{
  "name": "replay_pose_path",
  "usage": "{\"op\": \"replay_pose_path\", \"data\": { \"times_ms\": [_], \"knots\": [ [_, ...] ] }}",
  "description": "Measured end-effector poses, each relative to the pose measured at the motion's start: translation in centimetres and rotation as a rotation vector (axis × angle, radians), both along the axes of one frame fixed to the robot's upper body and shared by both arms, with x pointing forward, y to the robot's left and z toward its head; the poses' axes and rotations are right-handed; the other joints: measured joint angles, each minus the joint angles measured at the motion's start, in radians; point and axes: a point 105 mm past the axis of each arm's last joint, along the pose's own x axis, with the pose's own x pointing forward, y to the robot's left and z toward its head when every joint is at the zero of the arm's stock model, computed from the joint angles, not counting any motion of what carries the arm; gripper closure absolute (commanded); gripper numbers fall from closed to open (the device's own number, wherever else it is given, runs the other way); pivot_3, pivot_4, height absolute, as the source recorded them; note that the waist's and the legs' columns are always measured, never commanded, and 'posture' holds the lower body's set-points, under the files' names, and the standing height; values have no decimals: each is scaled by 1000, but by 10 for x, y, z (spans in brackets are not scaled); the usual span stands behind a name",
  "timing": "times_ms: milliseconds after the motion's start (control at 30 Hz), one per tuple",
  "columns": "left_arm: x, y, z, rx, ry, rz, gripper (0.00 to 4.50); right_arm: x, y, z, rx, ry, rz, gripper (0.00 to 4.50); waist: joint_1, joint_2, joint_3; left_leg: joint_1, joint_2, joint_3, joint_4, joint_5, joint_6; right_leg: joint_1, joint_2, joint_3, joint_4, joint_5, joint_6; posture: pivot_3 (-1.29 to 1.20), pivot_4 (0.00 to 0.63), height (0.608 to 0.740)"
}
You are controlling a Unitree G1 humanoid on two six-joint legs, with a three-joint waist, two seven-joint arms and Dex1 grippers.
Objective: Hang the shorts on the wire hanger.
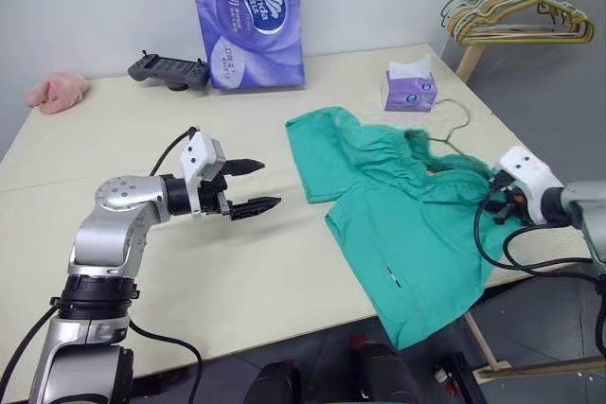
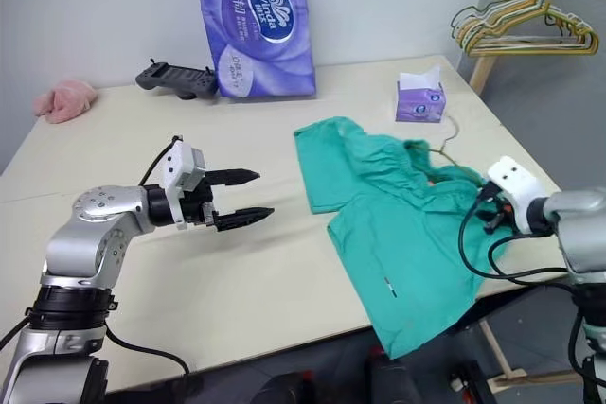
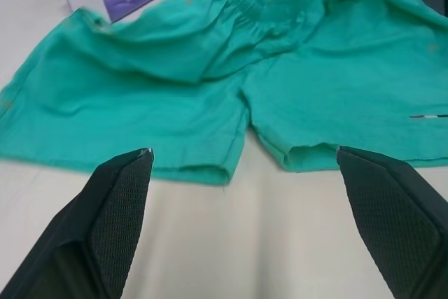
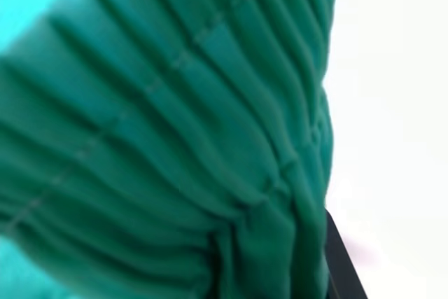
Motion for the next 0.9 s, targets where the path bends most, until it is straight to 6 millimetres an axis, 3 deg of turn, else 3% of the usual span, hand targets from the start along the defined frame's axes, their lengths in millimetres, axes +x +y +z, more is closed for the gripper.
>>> {"op": "replay_pose_path", "data": {
  "times_ms": [67, 233, 400, 667, 900],
  "knots": [
    [-2, -6, 4, -22, -10, -14, 68, -5, -6, 6, 15, -32, -69, 4500, 3, 0, 0, 1, 0, 0, 0, 0, 0, 1, 0, 0, 0, 0, 0, -195, 132, 740],
    [-20, -53, 5, -175, 25, -143, 68, -27, -21, -2, 106, -79, -338, 4500, 13, 1, -1, 2, 0, 1, 1, 0, 0, 3, 0, 1, -1, 0, 0, -225, 130, 740],
    [-36, -85, 11, -217, -24, -240, 68, -42, -55, 2, 92, -173, -627, 4500, 11, 4, -3, 3, 0, 2, 0, 0, 0, 4, 0, 2, -1, 0, 0, -251, 127, 740],
    [-44, -107, 32, -309, -125, -261, 68, -67, -89, 10, 65, -253, -899, 4500, 3, 11, -7, 5, 1, 3, -1, -1, 2, 7, 1, 2, -2, 0, 0, -280, 118, 740],
    [-50, -121, 55, -426, -144, -272, 68, -82, -98, 6, 53, -259, -1005, 4500, -12, 21, -13, 12, 1, 3, -1, -5, 9, 15, 2, 1, -6, -1, 1, -303, 112, 740]
  ]
}}
